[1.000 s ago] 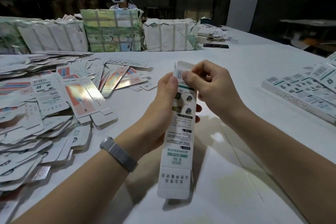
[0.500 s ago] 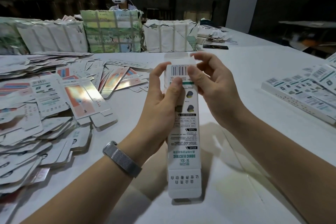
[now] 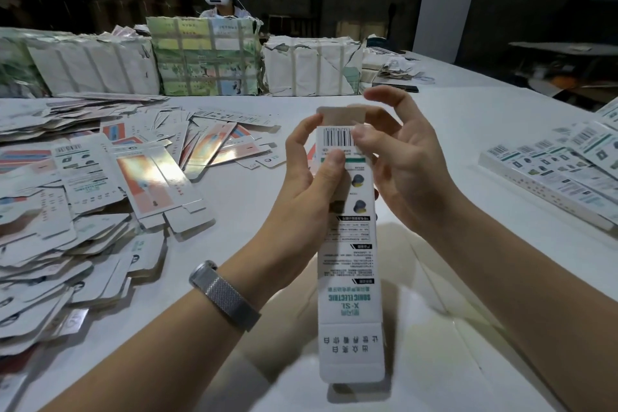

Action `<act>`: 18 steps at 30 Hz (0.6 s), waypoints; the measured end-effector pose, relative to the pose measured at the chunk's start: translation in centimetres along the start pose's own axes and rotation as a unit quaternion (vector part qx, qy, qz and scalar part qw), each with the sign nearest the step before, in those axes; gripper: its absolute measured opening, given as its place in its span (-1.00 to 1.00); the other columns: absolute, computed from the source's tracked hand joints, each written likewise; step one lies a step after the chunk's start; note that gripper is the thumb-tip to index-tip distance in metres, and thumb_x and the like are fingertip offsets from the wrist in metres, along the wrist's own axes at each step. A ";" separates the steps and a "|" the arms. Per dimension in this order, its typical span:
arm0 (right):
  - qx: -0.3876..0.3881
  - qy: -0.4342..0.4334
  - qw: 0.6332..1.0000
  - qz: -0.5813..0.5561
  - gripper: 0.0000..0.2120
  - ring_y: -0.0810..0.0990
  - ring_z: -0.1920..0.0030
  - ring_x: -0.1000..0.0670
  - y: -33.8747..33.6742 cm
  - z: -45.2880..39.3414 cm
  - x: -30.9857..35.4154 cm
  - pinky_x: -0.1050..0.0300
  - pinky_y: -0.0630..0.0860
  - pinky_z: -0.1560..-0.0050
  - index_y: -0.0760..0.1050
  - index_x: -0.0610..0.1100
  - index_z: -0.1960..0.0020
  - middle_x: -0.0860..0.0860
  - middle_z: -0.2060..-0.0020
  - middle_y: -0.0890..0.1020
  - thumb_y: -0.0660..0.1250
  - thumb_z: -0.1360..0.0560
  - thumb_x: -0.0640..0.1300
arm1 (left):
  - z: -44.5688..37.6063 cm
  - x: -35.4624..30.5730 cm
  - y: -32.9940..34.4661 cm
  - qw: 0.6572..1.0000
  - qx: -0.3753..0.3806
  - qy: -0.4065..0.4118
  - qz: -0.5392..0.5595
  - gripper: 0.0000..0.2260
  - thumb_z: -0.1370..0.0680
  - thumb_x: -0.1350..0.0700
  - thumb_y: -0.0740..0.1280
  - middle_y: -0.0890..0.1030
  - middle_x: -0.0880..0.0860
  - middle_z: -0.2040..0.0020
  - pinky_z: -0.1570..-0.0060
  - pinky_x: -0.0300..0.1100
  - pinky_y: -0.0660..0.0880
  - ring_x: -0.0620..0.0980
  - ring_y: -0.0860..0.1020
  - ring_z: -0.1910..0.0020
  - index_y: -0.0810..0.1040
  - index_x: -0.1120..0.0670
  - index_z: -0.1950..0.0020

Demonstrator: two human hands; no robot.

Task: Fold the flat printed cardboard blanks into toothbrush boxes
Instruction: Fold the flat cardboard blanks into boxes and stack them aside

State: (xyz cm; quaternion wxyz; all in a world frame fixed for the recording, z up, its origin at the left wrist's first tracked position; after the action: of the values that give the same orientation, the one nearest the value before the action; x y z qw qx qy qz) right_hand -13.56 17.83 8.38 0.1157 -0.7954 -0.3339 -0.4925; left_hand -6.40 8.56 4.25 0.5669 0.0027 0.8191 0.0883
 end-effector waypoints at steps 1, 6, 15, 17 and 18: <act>0.000 0.003 1.000 -0.008 -0.70 0.64 0.02 -0.15 -0.1 0.0 -0.1 -0.14 0.59 -0.06 0.43 -0.04 -0.15 -0.02 0.08 0.64 0.33 -0.46 -0.27 | 0.0 0.1 0.1 1.000 -0.004 0.003 0.000 -0.67 -0.61 -0.11 0.20 0.67 0.15 0.04 0.14 0.05 0.62 0.16 0.68 0.10 0.24 -0.43 -0.30; -0.016 0.007 1.000 -0.008 -0.86 0.63 0.05 -0.12 -0.3 -0.3 -0.1 -0.21 0.50 -0.05 0.51 -0.09 -0.03 -0.02 0.16 0.65 0.33 -0.48 -0.24 | -0.1 0.3 -0.1 1.000 -0.011 -0.003 -0.005 -0.64 -0.56 -0.17 0.22 0.70 0.12 0.07 0.19 -0.01 0.61 0.14 0.70 0.14 0.19 -0.52 -0.26; -0.003 0.044 0.994 0.096 -0.89 0.61 0.18 -0.20 -0.6 -0.5 0.0 -0.20 0.48 0.09 0.65 -0.05 0.20 -0.10 0.26 0.65 0.37 -0.46 -0.10 | 0.1 -0.6 0.7 0.998 0.034 0.009 -0.054 -0.63 -0.63 -0.09 0.19 0.62 0.17 -0.13 0.05 0.13 0.65 0.15 0.68 0.02 0.19 -0.47 -0.33; -0.022 0.029 0.993 0.111 -0.86 0.59 0.19 -0.26 -1.0 -0.6 0.5 -0.28 0.48 0.10 0.65 -0.08 0.24 -0.12 0.28 0.65 0.37 -0.46 -0.11 | 0.2 -0.6 0.8 0.997 0.052 0.004 -0.052 -0.59 -0.63 -0.09 0.19 0.63 0.17 -0.09 0.12 0.04 0.65 0.15 0.68 0.04 0.14 -0.47 -0.36; -0.031 0.018 0.992 0.122 -0.86 0.58 0.20 -0.33 -1.1 -0.6 0.7 -0.36 0.49 0.10 0.63 -0.11 0.24 -0.13 0.30 0.64 0.36 -0.46 -0.11 | 0.2 -0.6 0.8 0.997 0.062 0.003 -0.053 -0.57 -0.63 -0.07 0.18 0.64 0.15 -0.05 0.16 -0.03 0.64 0.14 0.69 0.07 0.12 -0.47 -0.38</act>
State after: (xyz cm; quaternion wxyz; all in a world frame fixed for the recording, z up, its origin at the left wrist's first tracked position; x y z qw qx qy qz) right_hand -14.51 18.69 9.13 0.1565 -0.8243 -0.2167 -0.4991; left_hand -6.06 9.35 4.81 0.5671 -0.0058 0.8236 0.0072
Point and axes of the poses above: each hand's wrist, its own z-axis away from the middle knuckle, its own y-axis out of the palm, x = y × z, the point moved 7 cm from there along -z, towards the middle knuckle
